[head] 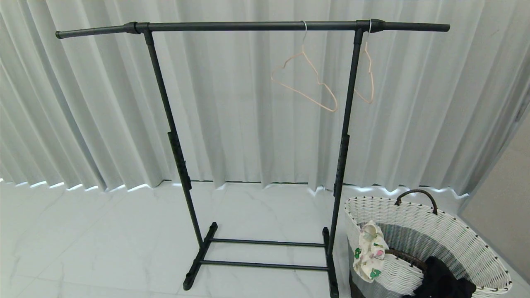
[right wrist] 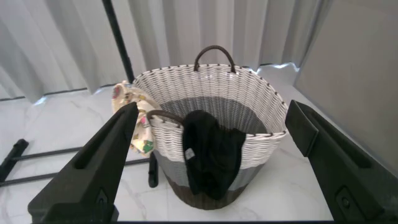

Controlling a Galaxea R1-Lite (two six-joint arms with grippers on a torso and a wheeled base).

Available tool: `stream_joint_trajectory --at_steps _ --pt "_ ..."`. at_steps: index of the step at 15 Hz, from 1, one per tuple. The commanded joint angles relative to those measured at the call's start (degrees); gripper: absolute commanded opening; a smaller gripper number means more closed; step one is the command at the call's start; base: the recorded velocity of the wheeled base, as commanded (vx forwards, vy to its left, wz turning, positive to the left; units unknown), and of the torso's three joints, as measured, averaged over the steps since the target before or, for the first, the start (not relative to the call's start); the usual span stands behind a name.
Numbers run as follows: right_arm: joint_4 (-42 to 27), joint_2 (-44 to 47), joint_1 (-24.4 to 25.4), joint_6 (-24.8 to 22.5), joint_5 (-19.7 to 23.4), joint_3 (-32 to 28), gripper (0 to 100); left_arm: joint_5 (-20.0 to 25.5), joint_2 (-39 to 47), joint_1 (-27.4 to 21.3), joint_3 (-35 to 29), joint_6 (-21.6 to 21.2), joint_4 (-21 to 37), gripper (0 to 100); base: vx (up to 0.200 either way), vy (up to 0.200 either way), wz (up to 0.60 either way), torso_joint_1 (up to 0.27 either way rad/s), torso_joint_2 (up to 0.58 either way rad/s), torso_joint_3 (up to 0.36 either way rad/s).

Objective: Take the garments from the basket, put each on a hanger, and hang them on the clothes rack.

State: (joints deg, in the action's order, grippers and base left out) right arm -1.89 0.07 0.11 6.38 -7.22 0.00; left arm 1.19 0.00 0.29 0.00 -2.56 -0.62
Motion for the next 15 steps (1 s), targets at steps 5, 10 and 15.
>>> stream_joint_trajectory --at_steps 5,10,15 --pt "0.04 -0.07 -0.02 0.04 0.01 0.0 100 -0.05 0.09 -0.03 0.0 -0.16 0.01 100 0.08 0.0 0.0 0.001 0.0 0.002" --pt "-0.04 0.01 -0.02 -0.66 0.01 0.0 100 -0.05 0.09 -0.03 0.0 -0.08 0.01 100 0.12 0.0 0.0 0.001 0.0 0.002" --pt "0.04 0.01 -0.02 -1.37 0.01 0.0 100 -0.05 0.09 -0.03 0.0 0.01 0.01 100 0.0 0.0 0.0 0.0 0.0 0.0"
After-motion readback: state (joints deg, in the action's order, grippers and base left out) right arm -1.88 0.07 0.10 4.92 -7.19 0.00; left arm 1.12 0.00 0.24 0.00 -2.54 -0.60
